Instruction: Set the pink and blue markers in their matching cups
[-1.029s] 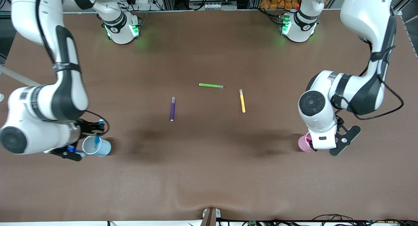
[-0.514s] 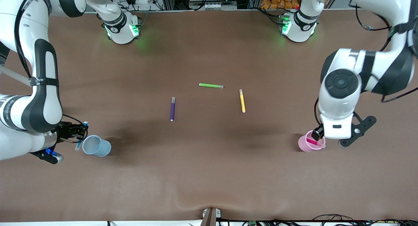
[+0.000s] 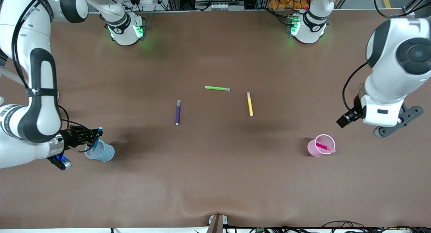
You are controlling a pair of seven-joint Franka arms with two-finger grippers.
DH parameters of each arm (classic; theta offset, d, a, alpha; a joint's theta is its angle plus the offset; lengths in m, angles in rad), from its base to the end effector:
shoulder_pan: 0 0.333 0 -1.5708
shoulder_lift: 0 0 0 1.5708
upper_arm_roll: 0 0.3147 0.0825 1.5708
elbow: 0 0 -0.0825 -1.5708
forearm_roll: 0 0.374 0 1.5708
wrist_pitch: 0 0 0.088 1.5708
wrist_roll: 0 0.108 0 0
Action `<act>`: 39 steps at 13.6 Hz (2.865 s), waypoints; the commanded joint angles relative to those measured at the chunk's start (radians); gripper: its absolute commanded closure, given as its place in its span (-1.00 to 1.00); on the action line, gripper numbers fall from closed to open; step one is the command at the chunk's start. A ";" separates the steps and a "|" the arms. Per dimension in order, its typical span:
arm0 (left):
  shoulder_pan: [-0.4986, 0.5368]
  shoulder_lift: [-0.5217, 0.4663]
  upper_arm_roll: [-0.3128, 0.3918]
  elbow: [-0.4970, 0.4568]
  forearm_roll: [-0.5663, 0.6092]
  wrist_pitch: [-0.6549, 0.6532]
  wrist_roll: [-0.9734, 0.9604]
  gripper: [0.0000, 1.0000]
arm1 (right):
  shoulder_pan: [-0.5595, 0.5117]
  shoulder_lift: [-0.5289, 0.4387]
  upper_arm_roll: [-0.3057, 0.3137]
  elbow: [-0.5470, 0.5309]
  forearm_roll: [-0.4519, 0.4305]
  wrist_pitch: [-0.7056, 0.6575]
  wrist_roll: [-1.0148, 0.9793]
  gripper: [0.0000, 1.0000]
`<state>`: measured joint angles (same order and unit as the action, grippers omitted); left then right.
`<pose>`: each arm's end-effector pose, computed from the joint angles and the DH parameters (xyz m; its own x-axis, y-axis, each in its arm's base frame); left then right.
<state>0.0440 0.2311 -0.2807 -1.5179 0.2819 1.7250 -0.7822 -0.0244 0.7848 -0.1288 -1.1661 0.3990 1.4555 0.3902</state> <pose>0.6119 -0.1033 0.5322 0.8716 0.4707 0.1368 0.4885 -0.8570 -0.1639 0.6887 -0.0365 0.3057 0.7177 -0.4451 -0.5355 -0.5671 -0.8199 -0.0784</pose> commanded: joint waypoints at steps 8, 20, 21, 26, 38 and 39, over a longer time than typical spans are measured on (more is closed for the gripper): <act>0.103 -0.131 0.002 0.057 -0.190 -0.175 0.276 -1.00 | -0.077 0.048 0.021 -0.009 0.141 0.016 -0.031 -1.00; 0.146 -0.193 0.003 0.091 -0.234 -0.228 0.481 -1.00 | -0.066 0.022 0.015 0.155 0.097 -0.003 -0.276 -1.00; 0.158 -0.205 0.003 0.090 -0.236 -0.242 0.500 -1.00 | -0.062 0.015 0.015 0.161 0.072 -0.003 -0.325 -1.00; 0.084 -0.283 0.113 0.014 -0.276 -0.317 0.577 -1.00 | -0.039 -0.108 0.017 0.175 -0.089 -0.001 -0.344 -1.00; -0.075 -0.493 0.230 -0.268 -0.279 -0.229 0.578 -1.00 | 0.101 -0.446 0.023 0.140 -0.362 -0.127 -0.352 -1.00; -0.075 -0.484 0.230 -0.260 -0.277 -0.226 0.578 -1.00 | 0.107 -0.459 0.023 0.129 -0.362 -0.129 -0.355 -1.00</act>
<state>-0.0208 -0.2233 -0.0669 -1.7409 0.0177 1.4698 -0.2168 0.0865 0.4032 -0.1103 -0.9661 0.0523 1.3277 0.0441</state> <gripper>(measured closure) 0.000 0.000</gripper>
